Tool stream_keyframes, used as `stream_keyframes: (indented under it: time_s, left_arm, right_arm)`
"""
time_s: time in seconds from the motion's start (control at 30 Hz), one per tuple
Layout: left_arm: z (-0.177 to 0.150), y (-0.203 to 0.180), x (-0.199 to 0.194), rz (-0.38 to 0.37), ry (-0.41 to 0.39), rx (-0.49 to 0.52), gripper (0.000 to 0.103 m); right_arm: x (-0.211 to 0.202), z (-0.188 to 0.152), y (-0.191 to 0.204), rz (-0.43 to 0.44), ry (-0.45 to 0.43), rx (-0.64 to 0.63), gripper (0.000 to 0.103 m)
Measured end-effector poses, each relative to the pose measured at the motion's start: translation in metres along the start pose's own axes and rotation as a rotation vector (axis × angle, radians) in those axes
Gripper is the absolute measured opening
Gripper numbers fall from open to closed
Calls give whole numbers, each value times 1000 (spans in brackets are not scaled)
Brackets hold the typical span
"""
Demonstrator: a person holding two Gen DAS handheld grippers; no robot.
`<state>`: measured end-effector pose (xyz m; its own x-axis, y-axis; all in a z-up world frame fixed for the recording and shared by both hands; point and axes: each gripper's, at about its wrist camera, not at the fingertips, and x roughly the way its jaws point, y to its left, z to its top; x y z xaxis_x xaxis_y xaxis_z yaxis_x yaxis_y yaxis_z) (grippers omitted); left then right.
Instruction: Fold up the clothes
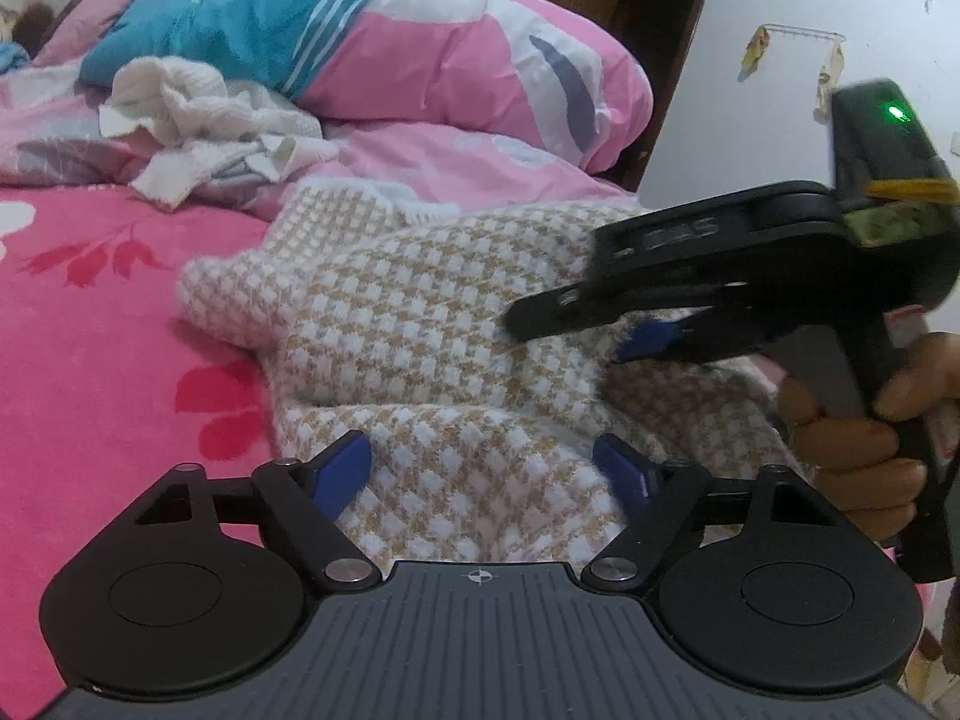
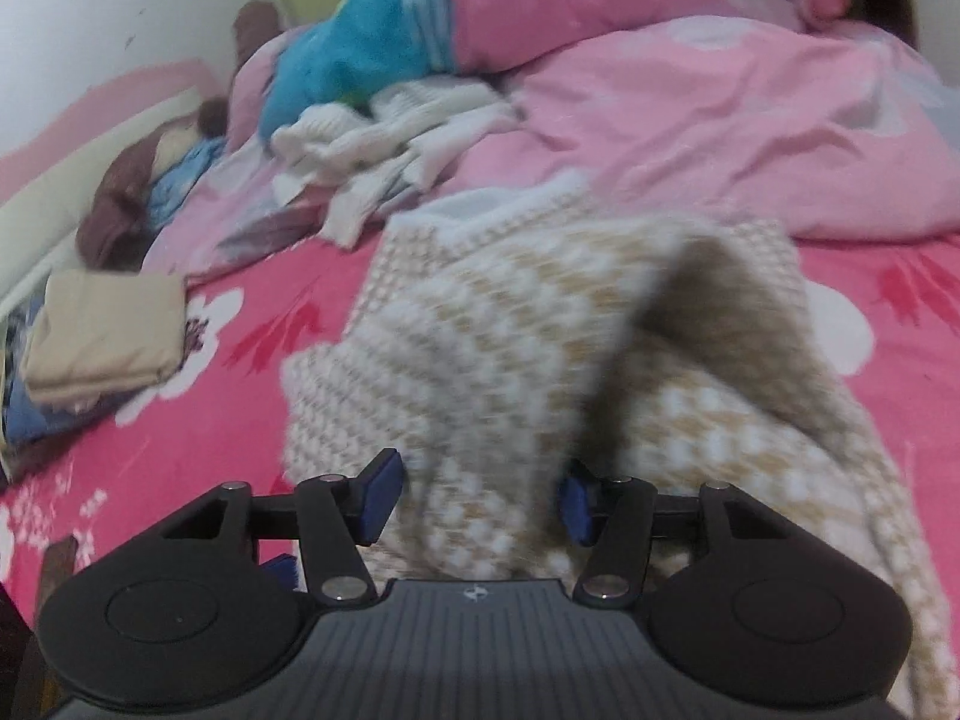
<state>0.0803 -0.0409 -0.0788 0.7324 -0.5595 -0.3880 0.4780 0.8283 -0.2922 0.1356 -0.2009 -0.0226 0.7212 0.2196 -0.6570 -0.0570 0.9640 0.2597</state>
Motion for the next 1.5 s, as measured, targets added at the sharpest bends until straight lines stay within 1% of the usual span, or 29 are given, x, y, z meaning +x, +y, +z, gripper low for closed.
stream_keyframes:
  time_s: [0.03,0.07,0.1,0.17,0.23,0.33,0.5,0.63,0.73,0.87,0.93,1.03,1.1,1.17,1.2,1.27,1.33,1.37,1.4,1.43,1.47,1.5]
  left_arm:
    - [0,-4,-3,11,-14,20,74]
    - [0,-8,-7,24,-32,44,68]
    - [0,-13,-10,36,-49,69,63]
    - [1,-21,-17,57,-86,115,59]
    - [3,-25,-21,64,-111,144,58]
    - [7,-26,-19,61,-101,142,56]
    - [7,-26,-11,69,-77,134,54]
    - [5,-26,-8,74,-61,131,54]
    - [3,-25,-7,72,-55,129,54]
    - [2,-24,-5,69,-48,129,54]
    - [2,-24,-4,67,-45,130,54]
    - [2,-23,-3,64,-39,126,54]
    - [2,-23,-2,64,-35,125,54]
    - [1,-23,-1,67,-32,128,55]
    - [1,-24,-1,70,-30,130,55]
    - [1,-25,1,75,-25,135,55]
    - [1,-25,2,81,-19,138,56]
    - [1,-25,3,82,-17,136,56]
    - [1,-24,3,83,-16,133,56]
    - [1,-24,3,84,-15,130,56]
    - [1,-23,3,84,-14,127,57]
    - [1,-23,3,85,-13,124,58]
  right_arm:
    - [0,-1,4,-10,-7,-16,36]
    - [-5,-1,7,-7,-24,-27,21]
    - [-10,-1,10,-2,-43,-37,11]
    - [-25,1,14,2,-96,-62,10]
    - [-44,4,18,-2,-170,-92,10]
    - [-71,15,12,-11,-279,-79,9]
    - [-119,47,-22,-52,-462,-8,9]
    - [-137,63,-64,-136,-517,55,9]
    - [-144,68,-101,-232,-554,102,9]
    - [-152,69,-160,-377,-585,202,9]
    - [-155,60,-195,-448,-591,283,9]
    - [-156,42,-248,-532,-582,414,9]
    - [-151,25,-279,-553,-560,508,9]
    - [-140,6,-309,-570,-514,596,9]
    - [-135,-4,-317,-579,-491,623,9]
    - [-117,-19,-330,-582,-425,629,10]
    - [-101,-26,-335,-618,-331,604,11]
    - [-95,-30,-338,-617,-275,612,14]
    - [-90,-34,-342,-612,-219,622,15]
    - [-92,-38,-344,-596,-202,643,16]
    - [-95,-42,-346,-578,-195,665,22]
    - [-101,-44,-347,-561,-191,690,32]
